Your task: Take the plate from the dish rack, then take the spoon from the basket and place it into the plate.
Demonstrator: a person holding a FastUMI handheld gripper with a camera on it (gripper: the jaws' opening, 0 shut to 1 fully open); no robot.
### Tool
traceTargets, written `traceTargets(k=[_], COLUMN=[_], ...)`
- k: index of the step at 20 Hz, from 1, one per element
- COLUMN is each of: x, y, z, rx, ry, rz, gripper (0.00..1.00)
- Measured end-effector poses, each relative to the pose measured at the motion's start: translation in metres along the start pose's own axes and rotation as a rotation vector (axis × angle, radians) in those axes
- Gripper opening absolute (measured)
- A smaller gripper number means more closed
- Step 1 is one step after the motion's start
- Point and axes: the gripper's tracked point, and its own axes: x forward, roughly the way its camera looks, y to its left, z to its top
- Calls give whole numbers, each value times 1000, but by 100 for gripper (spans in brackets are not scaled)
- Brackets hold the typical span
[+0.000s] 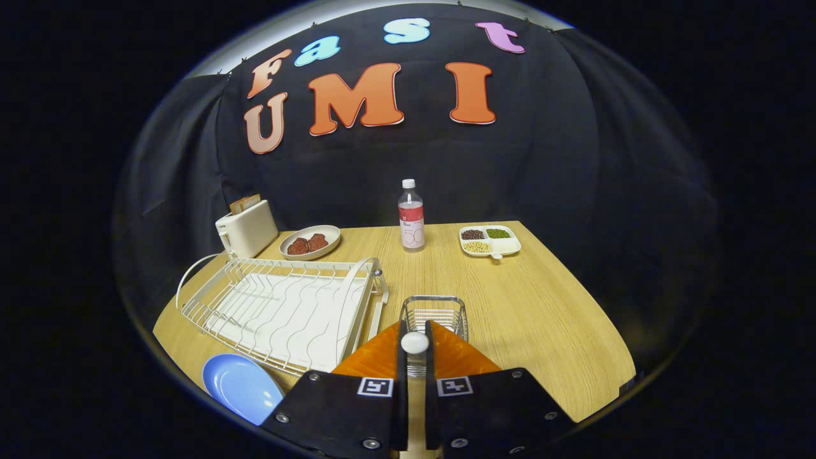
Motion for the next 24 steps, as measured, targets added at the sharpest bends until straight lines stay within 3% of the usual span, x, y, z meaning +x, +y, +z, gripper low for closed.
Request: traceTargets(k=[3, 11, 17, 24], x=[-12, -75, -113, -134], y=[-7, 6, 49, 129], z=[21, 69, 77, 45], rx=[5, -4, -35, -78], ry=[-28, -94, -125, -69], rz=[-31, -5, 115, 313], gripper=[8, 8, 8, 8])
